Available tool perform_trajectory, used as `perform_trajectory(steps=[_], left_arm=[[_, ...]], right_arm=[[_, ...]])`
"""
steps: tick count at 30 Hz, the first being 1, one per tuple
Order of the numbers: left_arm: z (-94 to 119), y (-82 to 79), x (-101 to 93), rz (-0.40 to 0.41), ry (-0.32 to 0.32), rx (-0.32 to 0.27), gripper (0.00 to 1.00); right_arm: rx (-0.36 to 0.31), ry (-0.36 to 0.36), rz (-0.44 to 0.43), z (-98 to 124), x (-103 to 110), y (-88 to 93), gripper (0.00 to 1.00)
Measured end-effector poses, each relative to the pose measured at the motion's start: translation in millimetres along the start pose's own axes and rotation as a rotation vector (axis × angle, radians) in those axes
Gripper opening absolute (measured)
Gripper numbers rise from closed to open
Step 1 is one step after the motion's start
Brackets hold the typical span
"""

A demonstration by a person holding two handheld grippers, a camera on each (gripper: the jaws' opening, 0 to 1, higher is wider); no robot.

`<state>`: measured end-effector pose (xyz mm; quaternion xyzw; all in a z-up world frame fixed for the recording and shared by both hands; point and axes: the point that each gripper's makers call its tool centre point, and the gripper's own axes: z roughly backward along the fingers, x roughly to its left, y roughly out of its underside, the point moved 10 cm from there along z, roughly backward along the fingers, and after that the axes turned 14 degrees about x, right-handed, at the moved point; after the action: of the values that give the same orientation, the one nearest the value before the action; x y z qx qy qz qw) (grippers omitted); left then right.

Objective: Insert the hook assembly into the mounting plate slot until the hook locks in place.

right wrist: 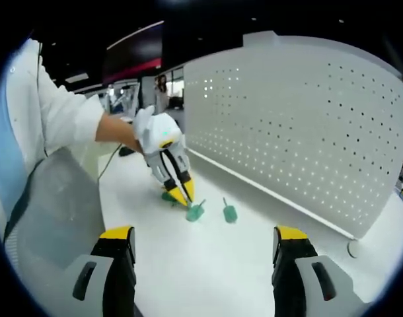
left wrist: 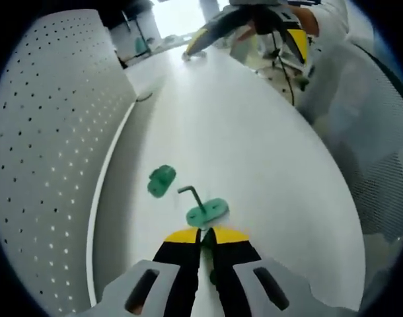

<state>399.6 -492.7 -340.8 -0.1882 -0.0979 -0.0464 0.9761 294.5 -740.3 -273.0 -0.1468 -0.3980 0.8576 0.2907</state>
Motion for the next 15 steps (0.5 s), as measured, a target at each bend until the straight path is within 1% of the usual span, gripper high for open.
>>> perform_trajectory(steps=[6,15], left_arm=[[1.9,0.0,0.4,-0.008,-0.010,0.004,0.03],[2.1,0.7,1.0,0.008,-0.018,0.018,0.03]], right_arm=[[-0.004,-0.005,0.002,-0.8,1.1,-1.3,0.86],[-0.006,0.001,0.002,1.1,0.0,-0.5,0.86]])
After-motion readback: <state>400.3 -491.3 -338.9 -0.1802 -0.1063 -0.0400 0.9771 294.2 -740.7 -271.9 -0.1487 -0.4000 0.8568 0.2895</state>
